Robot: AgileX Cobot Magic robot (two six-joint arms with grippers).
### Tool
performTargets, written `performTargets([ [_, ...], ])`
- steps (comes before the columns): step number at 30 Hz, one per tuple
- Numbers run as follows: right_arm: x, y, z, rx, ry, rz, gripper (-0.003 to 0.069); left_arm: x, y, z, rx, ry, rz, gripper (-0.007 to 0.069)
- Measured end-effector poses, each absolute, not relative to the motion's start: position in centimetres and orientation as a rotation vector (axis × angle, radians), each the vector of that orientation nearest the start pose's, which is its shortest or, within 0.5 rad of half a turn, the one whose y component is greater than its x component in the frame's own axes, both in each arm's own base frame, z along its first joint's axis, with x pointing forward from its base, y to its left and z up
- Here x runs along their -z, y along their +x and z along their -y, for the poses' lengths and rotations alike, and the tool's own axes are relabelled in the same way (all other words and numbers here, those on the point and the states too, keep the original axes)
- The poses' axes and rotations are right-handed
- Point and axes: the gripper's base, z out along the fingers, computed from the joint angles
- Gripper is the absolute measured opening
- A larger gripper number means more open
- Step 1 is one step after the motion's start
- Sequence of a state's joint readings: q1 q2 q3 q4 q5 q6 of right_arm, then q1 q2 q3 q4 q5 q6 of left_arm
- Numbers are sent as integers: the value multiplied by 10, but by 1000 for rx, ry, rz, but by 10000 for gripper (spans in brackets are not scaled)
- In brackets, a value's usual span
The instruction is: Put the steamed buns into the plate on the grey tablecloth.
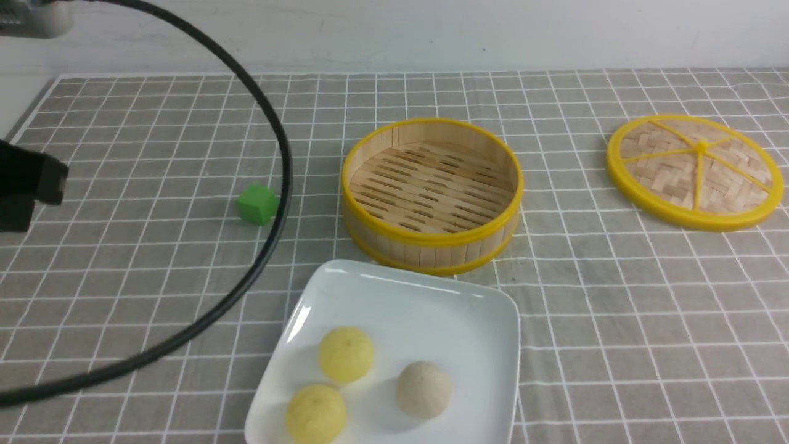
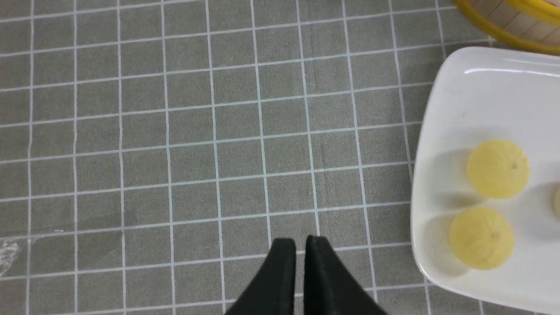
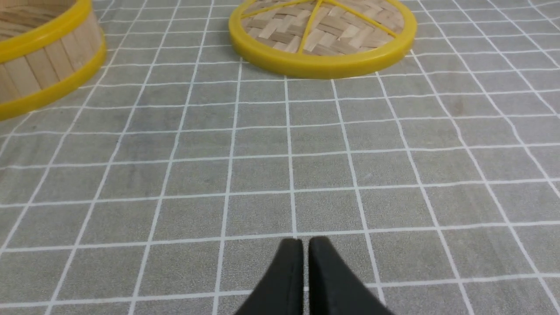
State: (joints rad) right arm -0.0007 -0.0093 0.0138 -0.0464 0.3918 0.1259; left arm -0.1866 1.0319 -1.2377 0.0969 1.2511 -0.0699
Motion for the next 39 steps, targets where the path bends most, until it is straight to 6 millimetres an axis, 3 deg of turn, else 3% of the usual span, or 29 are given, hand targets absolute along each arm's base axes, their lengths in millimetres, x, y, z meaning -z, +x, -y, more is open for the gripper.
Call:
performTargets([
  [4,-174,52,2,-37,97,-1876,45,-399,150,20,-14,146,-2500,52],
  [7,-174,52,2,-37,96,-1876,50,-384,123,17,7,146,-2497,52],
  [10,-174,52,2,-37,96,-1876,53,-365,102,16,49,163,-2488,53],
  [13,-174,52,2,-37,96,-1876,53,-329,77,20,179,189,-2393,52],
  [18,-174,52,2,-37,96,-1876,57,-295,71,26,334,154,-2046,52],
  [23,-174,52,2,-37,96,-1876,65,-283,70,23,355,85,-1830,55],
  [29,-174,52,2,-40,98,-1876,75,-265,74,23,350,63,-1831,60],
  [39,-174,52,2,-41,99,-1876,84,-262,74,22,322,80,-1833,62],
])
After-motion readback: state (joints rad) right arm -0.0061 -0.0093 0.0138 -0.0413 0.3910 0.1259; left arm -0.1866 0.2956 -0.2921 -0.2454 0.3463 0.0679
